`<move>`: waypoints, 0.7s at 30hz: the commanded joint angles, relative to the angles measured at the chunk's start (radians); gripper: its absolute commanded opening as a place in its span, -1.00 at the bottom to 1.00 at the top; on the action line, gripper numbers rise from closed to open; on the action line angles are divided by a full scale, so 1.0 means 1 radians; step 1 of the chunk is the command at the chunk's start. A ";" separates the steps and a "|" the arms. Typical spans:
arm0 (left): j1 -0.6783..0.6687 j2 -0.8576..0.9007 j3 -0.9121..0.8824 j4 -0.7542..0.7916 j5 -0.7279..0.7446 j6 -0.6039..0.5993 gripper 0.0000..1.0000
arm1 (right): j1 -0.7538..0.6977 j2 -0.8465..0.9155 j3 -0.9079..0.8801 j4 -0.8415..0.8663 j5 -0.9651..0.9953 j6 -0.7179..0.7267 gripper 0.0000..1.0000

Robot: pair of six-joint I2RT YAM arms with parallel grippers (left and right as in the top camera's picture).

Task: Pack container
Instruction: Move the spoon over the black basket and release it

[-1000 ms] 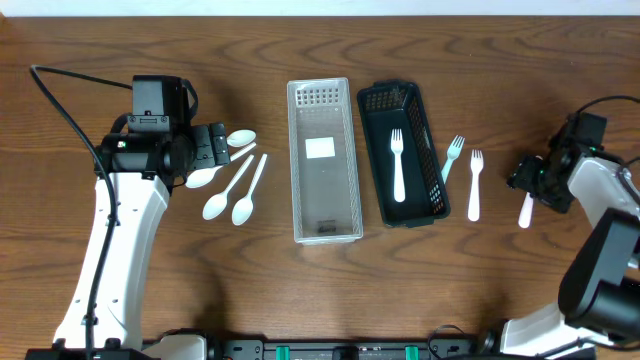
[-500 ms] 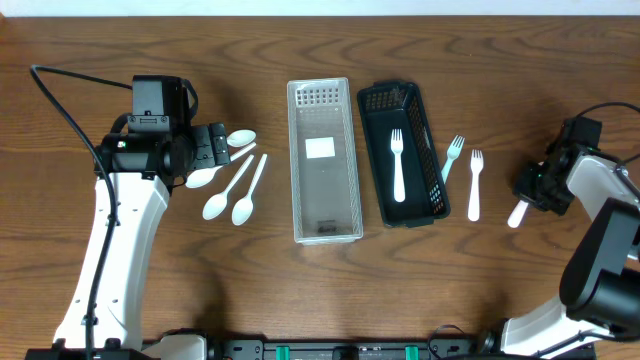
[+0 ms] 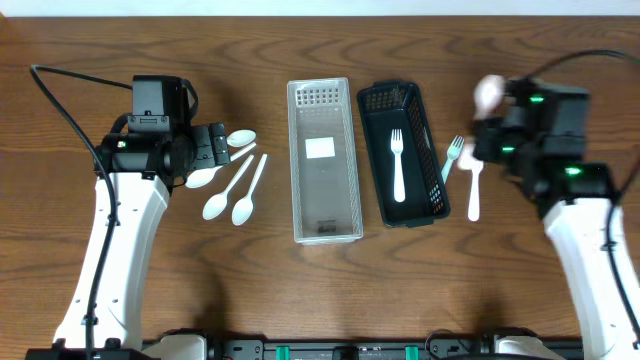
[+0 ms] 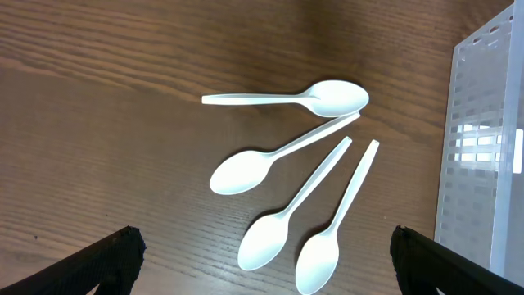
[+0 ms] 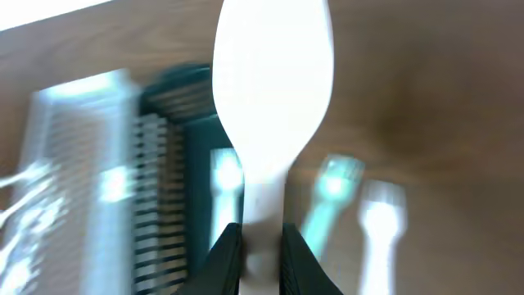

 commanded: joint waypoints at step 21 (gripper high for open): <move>0.005 0.006 0.020 -0.001 -0.007 0.013 0.96 | 0.068 0.188 0.274 -0.170 0.238 0.011 0.65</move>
